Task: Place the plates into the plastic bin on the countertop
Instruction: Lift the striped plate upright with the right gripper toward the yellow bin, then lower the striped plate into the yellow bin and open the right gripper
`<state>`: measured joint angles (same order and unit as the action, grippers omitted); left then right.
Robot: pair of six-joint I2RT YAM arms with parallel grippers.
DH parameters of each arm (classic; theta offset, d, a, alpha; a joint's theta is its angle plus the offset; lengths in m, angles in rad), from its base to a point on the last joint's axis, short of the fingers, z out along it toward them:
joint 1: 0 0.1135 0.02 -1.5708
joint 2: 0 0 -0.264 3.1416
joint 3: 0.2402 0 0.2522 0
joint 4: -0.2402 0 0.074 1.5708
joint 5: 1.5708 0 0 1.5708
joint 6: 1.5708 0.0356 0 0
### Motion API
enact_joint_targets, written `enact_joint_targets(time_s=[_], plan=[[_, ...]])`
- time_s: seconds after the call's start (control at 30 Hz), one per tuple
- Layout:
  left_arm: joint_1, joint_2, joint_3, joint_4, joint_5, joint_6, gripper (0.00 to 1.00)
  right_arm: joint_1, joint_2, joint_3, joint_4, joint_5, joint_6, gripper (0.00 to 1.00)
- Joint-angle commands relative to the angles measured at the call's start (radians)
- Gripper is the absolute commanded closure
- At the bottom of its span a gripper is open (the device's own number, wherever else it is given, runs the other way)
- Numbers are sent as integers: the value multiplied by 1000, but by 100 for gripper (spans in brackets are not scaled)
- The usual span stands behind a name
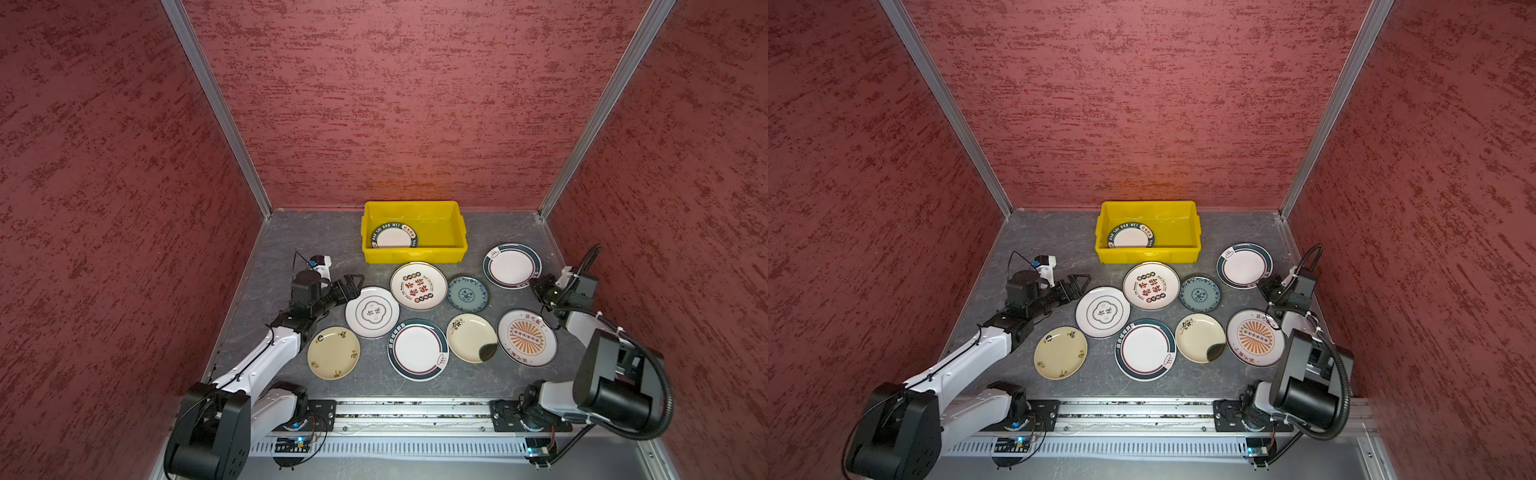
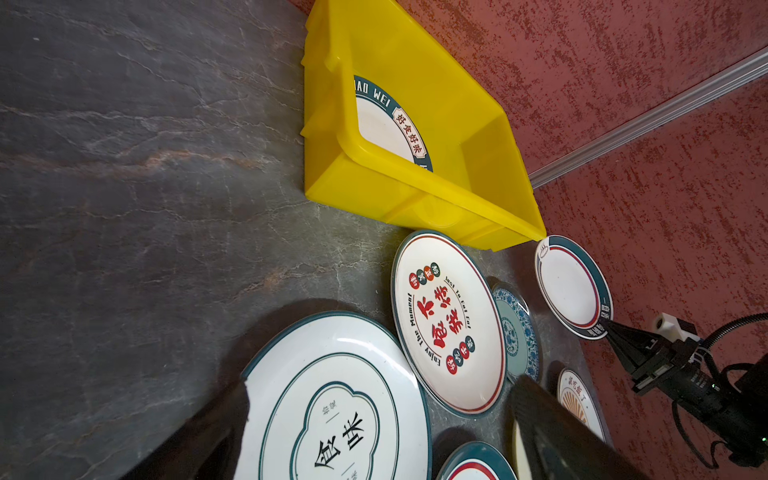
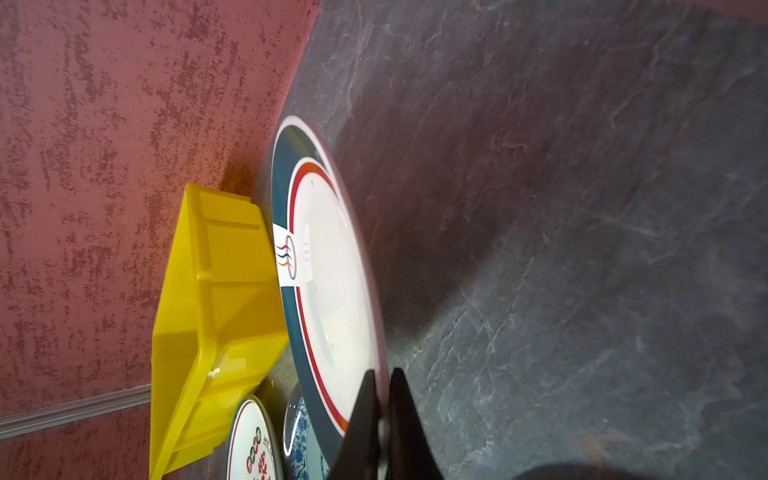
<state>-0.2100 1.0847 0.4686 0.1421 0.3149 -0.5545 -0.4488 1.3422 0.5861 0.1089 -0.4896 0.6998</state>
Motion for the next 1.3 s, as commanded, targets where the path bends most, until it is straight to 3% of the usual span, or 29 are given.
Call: enact_joint_targets(time_s=[0.0, 0.3, 0.6, 0.77, 1.27], plan=[[9, -14, -18, 19, 17, -11, 1, 1, -71, 22, 5, -20, 26, 100], [5, -2, -26, 44, 27, -13, 1, 42, -220, 59, -78, -49, 41, 100], [-7, 35, -27, 85, 57, -23, 1, 300, -219, 189, -167, 50, 20, 100], [-28, 14, -25, 64, 13, -1, 1, 451, -103, 333, -217, 90, -27, 100], [-62, -66, -34, 25, -59, 19, 1, 641, 378, 863, -391, 191, -125, 100]])
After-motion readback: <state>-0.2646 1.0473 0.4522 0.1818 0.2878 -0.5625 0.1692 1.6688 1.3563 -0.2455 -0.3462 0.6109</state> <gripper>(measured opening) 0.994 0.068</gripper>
